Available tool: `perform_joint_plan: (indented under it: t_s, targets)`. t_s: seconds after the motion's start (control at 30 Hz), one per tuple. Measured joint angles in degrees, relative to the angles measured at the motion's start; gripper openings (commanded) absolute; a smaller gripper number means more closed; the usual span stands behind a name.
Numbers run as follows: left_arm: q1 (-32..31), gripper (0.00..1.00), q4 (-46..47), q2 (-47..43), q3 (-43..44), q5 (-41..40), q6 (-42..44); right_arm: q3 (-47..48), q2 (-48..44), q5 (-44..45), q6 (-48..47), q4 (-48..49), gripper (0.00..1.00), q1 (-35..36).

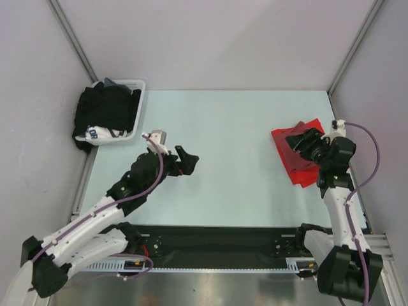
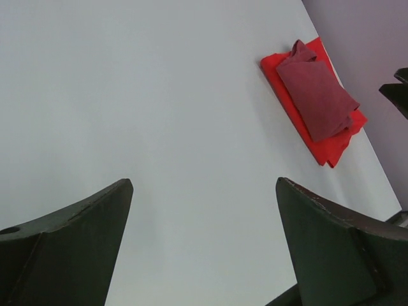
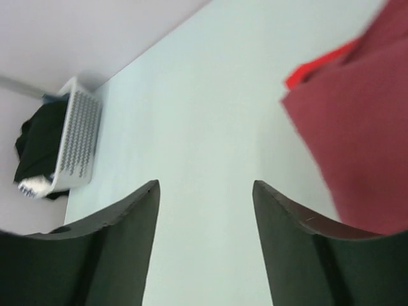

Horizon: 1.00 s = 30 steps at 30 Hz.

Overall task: Fold and stack the tank tops
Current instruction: Neatly place the folded tank top to the corner

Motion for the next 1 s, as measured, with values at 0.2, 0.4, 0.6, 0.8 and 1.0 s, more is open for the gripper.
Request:
perform_joint_plan:
  t_s: [0.2, 0.4, 0.6, 0.8, 1.0]
  targets:
    - [0.1, 1.0, -4.2, -13.3, -7.6, -5.7, 1.5, -3.5, -7.3, 1.9, -3.4, -0.2, 0.84, 12.5]
    - [0.1, 1.0, -8.0, -20.5, -14.6, -8.4, 4.1, -11.1, -11.4, 8.7, -6.4, 1.4, 0.86, 25.5]
    - [0.1, 1.0, -7.4, -28.5, -23.0, -5.6, 8.0, -20.0, -14.7, 14.3, -9.4, 4.6, 0.86, 32.7]
    - [0.1, 1.0, -4.8, -32.3, -24.9, -2.8, 9.9, -21.2, -16.8, 17.3, -9.9, 6.1, 0.86, 33.1]
    - [0.1, 0.99, -4.1, -31.7, -24.9, -2.9, 10.0, -21.6, -18.1, 18.0, -9.9, 8.0, 0.89, 33.2]
